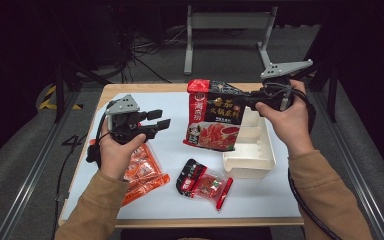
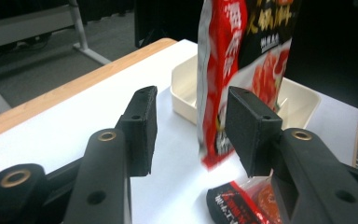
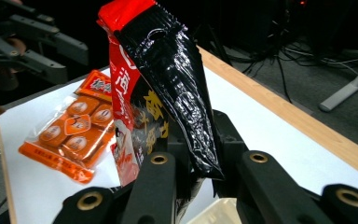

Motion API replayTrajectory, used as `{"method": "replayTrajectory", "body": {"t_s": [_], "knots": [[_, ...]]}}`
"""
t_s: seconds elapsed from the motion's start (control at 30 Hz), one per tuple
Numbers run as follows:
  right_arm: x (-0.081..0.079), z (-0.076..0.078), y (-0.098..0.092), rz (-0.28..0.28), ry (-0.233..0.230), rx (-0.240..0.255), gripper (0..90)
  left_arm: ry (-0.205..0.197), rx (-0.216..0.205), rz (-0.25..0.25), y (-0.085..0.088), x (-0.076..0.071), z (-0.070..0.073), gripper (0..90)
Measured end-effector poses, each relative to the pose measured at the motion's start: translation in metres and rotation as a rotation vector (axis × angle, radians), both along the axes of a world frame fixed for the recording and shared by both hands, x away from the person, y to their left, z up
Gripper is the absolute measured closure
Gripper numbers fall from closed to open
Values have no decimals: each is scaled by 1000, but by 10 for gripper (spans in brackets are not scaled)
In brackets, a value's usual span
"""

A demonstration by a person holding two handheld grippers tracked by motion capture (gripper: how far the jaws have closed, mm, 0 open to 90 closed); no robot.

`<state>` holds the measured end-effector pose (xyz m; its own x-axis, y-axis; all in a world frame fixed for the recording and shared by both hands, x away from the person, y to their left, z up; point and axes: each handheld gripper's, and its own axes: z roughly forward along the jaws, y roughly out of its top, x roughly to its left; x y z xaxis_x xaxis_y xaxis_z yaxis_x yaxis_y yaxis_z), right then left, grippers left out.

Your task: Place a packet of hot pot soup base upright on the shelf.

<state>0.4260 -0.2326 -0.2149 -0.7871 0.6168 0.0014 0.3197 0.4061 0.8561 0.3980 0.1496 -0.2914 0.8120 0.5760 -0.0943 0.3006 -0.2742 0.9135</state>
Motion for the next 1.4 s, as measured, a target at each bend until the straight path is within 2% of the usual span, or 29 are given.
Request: {"method": "replayTrajectory", "body": {"t_s": [0.17,0.37,0.47,0.5,0.6,0.67,0.8,0.9,0.93,1.2,1.4], "knots": [[7,6,-8,-32,-14,-18,803,21,4,21,11,-2,-8,524],[13,11,-17,-55,-31,-13,802,18,2,44,24,-4,-15,503],[17,13,-21,-67,-43,-14,801,41,-23,47,30,-4,-19,493],[18,13,-22,-70,-45,-14,800,32,-15,50,32,-3,-19,488],[22,14,-25,-83,-49,-17,799,31,-13,58,34,-4,-19,467],[27,14,-28,-85,-52,-15,798,28,4,66,35,-4,-19,426],[32,13,-33,-93,-67,-17,798,51,14,78,35,-2,-23,353],[33,13,-35,-103,-78,-26,798,54,38,92,36,0,-25,334],[35,13,-37,-109,-89,-33,798,61,33,94,36,0,-25,323],[40,12,-43,-140,-131,-63,798,88,52,84,38,2,-29,315],[44,11,-46,-141,-151,-65,797,88,51,79,39,2,-29,316]]}}
